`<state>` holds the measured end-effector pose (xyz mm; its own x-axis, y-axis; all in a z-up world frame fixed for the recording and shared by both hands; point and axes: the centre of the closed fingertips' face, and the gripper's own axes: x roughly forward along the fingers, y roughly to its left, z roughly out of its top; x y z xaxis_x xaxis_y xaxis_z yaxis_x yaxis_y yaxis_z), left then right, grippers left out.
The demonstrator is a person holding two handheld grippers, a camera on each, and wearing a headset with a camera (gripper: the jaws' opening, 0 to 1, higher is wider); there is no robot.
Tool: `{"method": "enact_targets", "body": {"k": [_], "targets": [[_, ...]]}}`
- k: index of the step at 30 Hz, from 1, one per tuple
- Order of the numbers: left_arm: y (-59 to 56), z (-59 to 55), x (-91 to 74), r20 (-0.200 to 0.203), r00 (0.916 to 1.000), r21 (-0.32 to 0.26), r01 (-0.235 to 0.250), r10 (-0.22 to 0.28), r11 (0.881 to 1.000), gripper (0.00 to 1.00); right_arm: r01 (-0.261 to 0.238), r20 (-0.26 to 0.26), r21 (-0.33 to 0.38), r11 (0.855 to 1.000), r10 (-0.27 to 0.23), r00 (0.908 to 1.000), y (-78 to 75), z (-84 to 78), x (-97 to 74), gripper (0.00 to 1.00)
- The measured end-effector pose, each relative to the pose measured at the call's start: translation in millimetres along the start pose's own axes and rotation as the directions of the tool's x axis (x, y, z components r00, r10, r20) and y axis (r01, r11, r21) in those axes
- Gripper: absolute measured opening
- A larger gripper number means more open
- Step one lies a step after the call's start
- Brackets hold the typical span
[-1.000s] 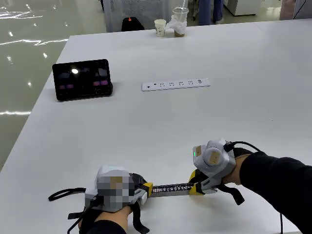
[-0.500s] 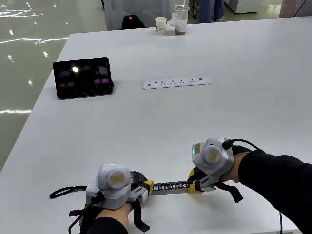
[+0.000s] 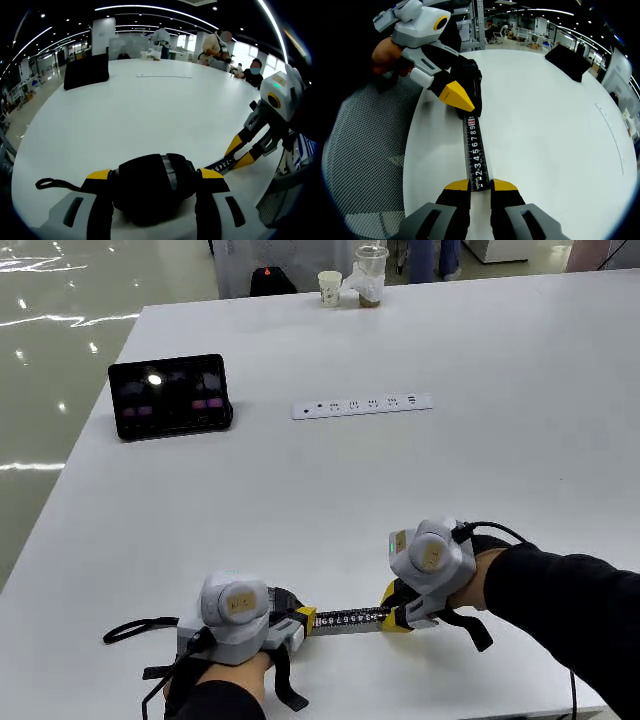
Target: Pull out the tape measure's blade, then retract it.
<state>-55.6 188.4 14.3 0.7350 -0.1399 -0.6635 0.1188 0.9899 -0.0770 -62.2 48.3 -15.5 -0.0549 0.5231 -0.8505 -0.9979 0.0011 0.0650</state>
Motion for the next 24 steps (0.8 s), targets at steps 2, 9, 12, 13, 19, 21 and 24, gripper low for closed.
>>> {"method": "enact_targets", "body": {"k": [2, 9, 12, 13, 19, 21, 24], "targets": [[0.3, -0.1, -0.2, 0.000, 1.0000, 0.000, 0.000, 0.000, 1.000, 0.61, 0.000, 0.003, 0.002, 1.000, 0.000, 1.0000, 0.3, 1.3, 0.9, 0.12], [1.0, -0.2, -0.3, 0.001, 1.0000, 0.000, 0.000, 0.000, 1.000, 0.61, 0.001, 0.008, 0.000, 1.000, -0.001, 1.0000, 0.6, 3.6, 1.8, 0.12], [1.1, -0.1, -0.1, 0.002, 1.0000, 0.000, 0.000, 0.000, 1.000, 0.61, -0.001, 0.014, 0.011, 1.000, 0.001, 0.9999, 0.8, 4.6, 1.9, 0.12], [1.1, 0.0, -0.1, 0.002, 1.0000, 0.000, 0.000, 0.000, 1.000, 0.61, -0.002, 0.018, 0.007, 1.000, 0.002, 0.9998, 0.9, 5.0, 2.0, 0.12], [0.9, 0.4, 0.0, 0.002, 1.0000, 0.000, 0.000, 0.000, 1.000, 0.61, -0.004, 0.030, 0.011, 1.000, 0.003, 0.9995, 1.4, 6.7, 2.3, 0.12], [0.8, 0.6, 0.2, 0.002, 1.0000, 0.000, 0.001, -0.001, 1.000, 0.61, -0.003, 0.034, 0.013, 1.000, 0.002, 0.9994, 1.4, 7.8, 2.7, 0.12], [0.7, 0.8, 0.1, 0.001, 1.0000, 0.000, 0.000, 0.000, 1.000, 0.61, -0.002, 0.038, 0.012, 1.000, 0.002, 0.9993, 1.2, 8.6, 3.3, 0.12]]}}
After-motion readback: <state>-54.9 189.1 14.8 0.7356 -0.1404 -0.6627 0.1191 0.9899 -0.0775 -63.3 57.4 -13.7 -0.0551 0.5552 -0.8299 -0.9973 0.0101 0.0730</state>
